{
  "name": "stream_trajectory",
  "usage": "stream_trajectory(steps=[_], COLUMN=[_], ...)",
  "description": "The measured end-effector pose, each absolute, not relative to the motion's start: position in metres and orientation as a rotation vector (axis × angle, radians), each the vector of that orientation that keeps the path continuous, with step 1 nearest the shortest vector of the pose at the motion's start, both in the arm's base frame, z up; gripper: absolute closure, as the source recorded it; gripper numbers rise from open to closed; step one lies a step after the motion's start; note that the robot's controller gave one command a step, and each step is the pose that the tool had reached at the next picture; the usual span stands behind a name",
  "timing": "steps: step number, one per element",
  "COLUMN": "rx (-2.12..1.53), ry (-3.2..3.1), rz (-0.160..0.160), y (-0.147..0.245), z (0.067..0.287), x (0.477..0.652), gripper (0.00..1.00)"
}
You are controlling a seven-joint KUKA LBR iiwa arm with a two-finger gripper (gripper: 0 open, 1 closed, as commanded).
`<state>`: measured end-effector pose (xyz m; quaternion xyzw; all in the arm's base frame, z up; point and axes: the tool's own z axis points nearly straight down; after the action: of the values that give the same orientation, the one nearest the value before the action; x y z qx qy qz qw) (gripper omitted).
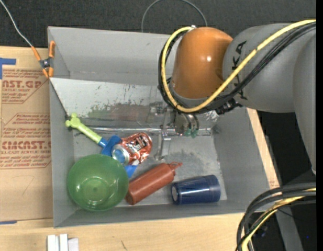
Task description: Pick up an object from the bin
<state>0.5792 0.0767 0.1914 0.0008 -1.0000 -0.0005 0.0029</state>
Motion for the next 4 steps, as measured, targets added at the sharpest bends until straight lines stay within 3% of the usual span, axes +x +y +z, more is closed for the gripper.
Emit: stream_trajectory(steps=[1, 2, 4], rx=[0.001, 0.159, 0.210], ry=[-3.144, -3.139, -3.150], rz=[-0.002, -0.003, -0.008], y=[0.076, 0.110, 0.111], z=[0.196, 0.108, 0.080], x=[0.581, 0.567, 0.553], gripper=[0.00, 0.00, 0.00])
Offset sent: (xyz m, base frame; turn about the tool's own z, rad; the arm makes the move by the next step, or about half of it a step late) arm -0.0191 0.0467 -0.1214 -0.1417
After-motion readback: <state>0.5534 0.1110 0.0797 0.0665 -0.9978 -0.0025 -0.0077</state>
